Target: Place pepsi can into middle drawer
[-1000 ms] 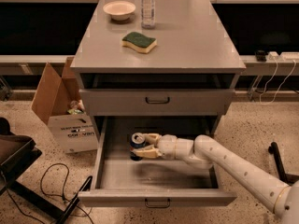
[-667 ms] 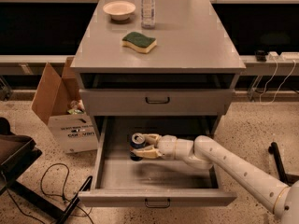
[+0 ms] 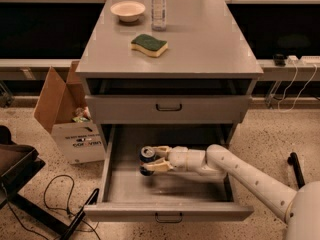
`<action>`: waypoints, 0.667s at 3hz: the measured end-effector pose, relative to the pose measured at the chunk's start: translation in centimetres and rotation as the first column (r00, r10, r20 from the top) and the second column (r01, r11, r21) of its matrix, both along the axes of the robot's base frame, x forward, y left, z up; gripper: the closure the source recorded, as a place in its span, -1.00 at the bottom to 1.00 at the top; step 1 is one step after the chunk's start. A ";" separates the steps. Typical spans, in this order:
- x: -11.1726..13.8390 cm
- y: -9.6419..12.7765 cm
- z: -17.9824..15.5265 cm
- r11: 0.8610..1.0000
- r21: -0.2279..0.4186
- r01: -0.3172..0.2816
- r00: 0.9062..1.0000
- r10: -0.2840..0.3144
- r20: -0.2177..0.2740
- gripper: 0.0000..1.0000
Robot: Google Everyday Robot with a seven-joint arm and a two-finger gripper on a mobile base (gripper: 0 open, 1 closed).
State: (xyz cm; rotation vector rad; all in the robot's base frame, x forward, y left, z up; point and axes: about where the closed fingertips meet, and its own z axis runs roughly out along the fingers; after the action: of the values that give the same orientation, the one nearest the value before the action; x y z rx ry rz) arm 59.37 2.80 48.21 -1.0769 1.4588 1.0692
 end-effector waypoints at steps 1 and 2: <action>-0.6 -1.4 -1.4 0.998 -0.054 -0.037 0.999 0.038 0.009 1.00; -1.5 -2.2 -2.7 0.997 -0.065 -0.044 0.998 0.046 0.033 1.00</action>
Offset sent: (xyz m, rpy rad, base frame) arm -0.0242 -0.0381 -0.0421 -0.0795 -0.0713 0.0446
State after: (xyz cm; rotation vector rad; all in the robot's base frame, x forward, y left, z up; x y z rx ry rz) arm 57.90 0.57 45.54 -1.1731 1.4557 1.0363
